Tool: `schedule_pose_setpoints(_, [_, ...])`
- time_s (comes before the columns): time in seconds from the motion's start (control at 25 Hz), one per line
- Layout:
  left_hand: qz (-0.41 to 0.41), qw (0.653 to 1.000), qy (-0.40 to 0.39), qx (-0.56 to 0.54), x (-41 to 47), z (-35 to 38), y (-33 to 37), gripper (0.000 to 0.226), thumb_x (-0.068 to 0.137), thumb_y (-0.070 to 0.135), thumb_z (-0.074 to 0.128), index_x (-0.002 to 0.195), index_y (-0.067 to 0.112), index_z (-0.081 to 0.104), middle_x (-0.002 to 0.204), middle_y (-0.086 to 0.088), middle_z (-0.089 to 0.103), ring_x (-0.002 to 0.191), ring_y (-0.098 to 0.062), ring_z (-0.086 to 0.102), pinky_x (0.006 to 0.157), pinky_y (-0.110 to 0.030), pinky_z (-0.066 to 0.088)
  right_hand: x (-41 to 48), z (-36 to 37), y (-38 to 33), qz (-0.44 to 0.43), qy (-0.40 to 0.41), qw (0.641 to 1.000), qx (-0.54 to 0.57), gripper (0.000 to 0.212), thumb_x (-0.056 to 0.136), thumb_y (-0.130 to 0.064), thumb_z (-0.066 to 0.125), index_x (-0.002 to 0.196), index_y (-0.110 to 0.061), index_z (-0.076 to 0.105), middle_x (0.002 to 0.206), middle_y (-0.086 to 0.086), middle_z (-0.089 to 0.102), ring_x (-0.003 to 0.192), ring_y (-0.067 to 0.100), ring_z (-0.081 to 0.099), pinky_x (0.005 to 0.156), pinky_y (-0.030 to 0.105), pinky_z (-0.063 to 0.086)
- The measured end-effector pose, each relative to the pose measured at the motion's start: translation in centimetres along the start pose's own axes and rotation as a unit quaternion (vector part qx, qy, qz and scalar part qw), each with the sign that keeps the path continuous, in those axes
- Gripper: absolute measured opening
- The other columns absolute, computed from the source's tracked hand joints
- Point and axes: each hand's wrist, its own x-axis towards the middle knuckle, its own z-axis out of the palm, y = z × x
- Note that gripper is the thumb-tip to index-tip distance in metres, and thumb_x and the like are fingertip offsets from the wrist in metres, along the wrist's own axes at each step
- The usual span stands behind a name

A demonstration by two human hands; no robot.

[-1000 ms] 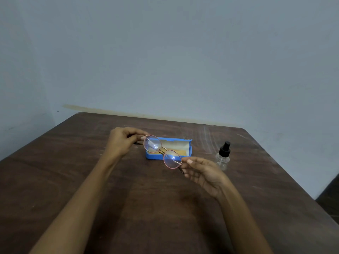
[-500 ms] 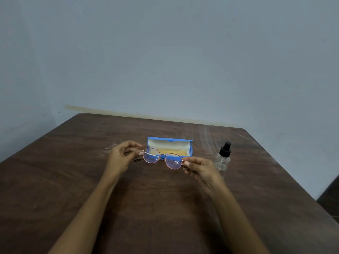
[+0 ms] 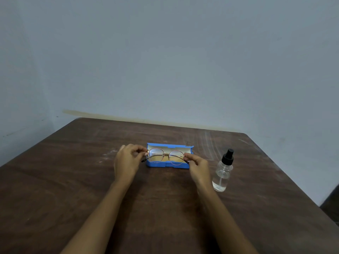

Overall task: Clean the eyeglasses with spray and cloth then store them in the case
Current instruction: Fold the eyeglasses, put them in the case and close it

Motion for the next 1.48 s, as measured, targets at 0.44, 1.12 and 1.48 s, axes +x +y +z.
schedule_pose_setpoints(0.44, [-0.001,0.999,-0.008,0.052,1.3,2.4,-0.2,0.006,0.074,0.018,0.071,0.079,0.022,0.072,0.085,0.001,0.069,0.084,-0.019,0.051,0.071,-0.037,0.045,2.0,0.7,0.9,0.022,0.043,0.995,-0.09,0.039,0.085,0.0,0.042,0.109,-0.02,0.066,0.133,0.009,0.049,0.124,0.03,0.041,0.109,0.046,0.031])
schedule_pose_setpoints(1.12, [-0.01,0.997,0.035,0.069,2.0,4.1,-0.9,0.007,0.075,0.02,0.071,0.081,0.023,0.072,0.08,0.004,0.057,0.081,-0.011,0.043,0.066,-0.031,0.036,3.2,1.0,1.2,-0.045,0.022,0.986,-0.16,0.042,0.086,0.001,0.042,0.117,-0.022,0.061,0.093,-0.02,0.048,0.129,0.022,0.023,0.11,0.039,0.01])
schedule_pose_setpoints(1.48, [-0.001,0.997,0.026,0.077,2.6,4.4,-1.2,0.007,0.075,0.02,0.071,0.081,0.021,0.073,0.079,0.002,0.057,0.083,-0.017,0.046,0.067,-0.034,0.04,3.9,1.1,1.8,-0.081,0.021,0.971,-0.224,0.042,0.086,-0.001,0.042,0.118,-0.022,0.06,0.124,-0.006,0.058,0.123,0.019,0.029,0.103,0.038,0.013])
